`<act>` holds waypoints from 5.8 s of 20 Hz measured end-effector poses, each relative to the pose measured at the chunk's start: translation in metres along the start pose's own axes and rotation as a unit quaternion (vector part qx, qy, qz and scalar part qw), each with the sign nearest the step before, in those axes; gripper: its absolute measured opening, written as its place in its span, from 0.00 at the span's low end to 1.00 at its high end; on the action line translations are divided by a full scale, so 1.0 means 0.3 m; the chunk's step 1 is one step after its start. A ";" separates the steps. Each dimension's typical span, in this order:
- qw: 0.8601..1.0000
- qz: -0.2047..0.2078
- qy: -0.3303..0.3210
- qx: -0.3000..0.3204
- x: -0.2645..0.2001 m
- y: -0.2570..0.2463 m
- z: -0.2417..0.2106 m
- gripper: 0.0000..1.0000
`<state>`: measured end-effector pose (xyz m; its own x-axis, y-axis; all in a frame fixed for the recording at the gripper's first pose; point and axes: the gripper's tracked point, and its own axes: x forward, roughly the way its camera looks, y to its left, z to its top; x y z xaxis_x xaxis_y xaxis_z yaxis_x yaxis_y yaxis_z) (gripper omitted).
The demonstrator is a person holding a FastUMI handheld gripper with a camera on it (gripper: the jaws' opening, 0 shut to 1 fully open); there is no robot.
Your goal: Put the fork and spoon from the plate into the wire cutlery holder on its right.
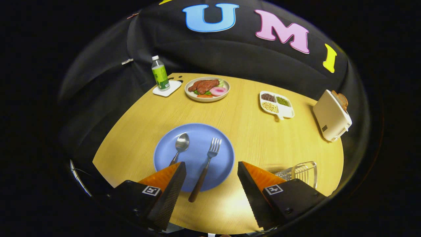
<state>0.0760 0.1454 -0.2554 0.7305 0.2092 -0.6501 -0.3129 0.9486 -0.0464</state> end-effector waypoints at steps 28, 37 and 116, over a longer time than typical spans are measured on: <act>0.986 0.054 0.149 0.047 0.109 0.018 -0.163 0.09; 0.984 0.056 0.158 -0.065 -0.290 -0.196 -0.163 0.09; 0.962 0.064 0.222 0.145 0.174 0.278 -0.149 0.82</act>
<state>0.0608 0.2249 -0.3271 0.3458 0.2672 -0.8995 -0.1537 0.9618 0.2266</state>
